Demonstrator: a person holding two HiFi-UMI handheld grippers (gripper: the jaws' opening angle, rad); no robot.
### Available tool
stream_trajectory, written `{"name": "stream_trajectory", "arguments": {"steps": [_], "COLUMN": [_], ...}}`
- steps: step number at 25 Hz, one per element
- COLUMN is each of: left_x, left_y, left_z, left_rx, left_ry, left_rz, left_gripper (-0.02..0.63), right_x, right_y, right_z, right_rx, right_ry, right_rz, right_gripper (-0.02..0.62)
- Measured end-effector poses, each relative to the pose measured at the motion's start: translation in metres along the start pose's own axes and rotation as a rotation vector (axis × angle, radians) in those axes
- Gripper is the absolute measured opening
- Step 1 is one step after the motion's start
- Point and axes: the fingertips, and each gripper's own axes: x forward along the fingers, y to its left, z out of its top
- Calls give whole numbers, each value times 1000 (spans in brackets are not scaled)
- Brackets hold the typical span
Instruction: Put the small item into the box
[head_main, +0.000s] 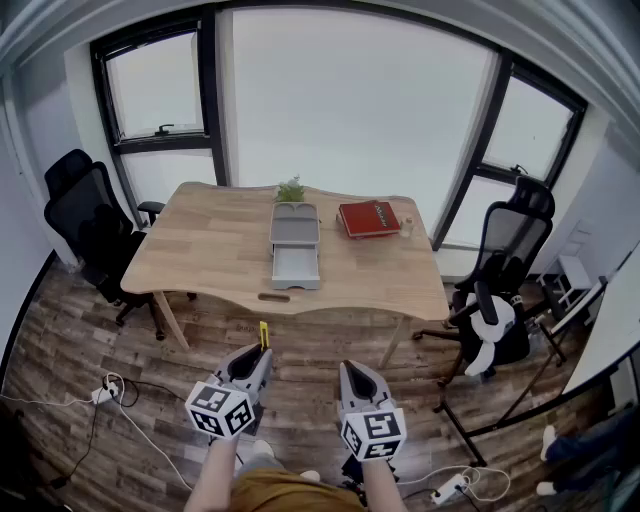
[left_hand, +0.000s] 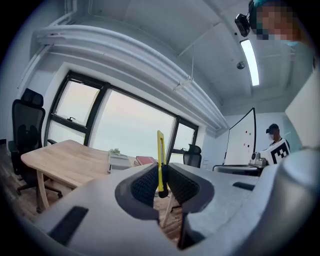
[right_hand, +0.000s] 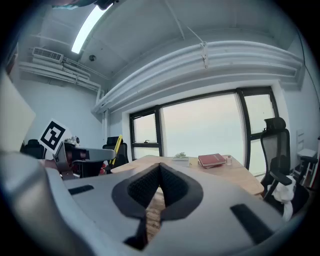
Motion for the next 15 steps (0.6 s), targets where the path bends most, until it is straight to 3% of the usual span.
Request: {"name": "stream_trajectory", "arguments": {"steps": [5,15], "left_x": [2,21], "left_y": [-4,21], "left_z": [1,-7], "left_rx": [30,1], "left_ry": [21,45], "left_rz": [-17,8], "left_gripper": [58,58], "right_x": [-2,19], "right_y": [-6,-24], "right_z": [3,4], "right_rx": [17,59], "right_ry": [-6,-22], "right_rz": [-11,-15], "right_gripper": [3,3]}}
